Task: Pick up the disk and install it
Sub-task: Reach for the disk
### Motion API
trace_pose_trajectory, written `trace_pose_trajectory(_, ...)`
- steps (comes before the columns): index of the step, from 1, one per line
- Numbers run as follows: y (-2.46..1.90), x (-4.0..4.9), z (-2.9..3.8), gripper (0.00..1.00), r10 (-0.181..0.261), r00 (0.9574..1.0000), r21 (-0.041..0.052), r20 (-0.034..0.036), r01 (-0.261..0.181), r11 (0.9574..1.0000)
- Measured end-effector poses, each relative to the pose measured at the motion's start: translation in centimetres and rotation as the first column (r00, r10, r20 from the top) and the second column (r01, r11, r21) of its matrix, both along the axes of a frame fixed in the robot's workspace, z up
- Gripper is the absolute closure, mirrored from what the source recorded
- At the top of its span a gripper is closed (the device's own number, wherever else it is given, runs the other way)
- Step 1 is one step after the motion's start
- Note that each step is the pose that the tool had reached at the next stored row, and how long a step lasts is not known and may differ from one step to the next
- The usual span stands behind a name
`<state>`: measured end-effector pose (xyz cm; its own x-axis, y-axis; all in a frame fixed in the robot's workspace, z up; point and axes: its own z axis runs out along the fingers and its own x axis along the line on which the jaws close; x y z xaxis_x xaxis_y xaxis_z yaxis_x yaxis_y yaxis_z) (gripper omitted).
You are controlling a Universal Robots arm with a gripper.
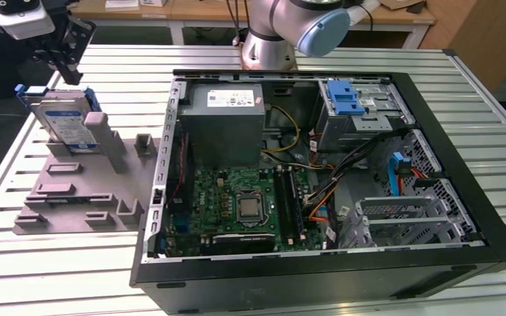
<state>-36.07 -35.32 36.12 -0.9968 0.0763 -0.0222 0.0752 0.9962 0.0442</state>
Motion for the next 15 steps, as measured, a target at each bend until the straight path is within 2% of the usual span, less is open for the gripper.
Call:
trace_pose_trajectory(9, 0.00, -0.14, 0.00, 0.89, 0.000, 1.0000, -0.0001, -0.0002, 0.000, 1.0000)
trace_pose_trajectory(15, 0.00, -0.60, -0.03, 0.89, 0.000, 1.0000, -0.0001, -0.0001, 0.000, 1.0000)
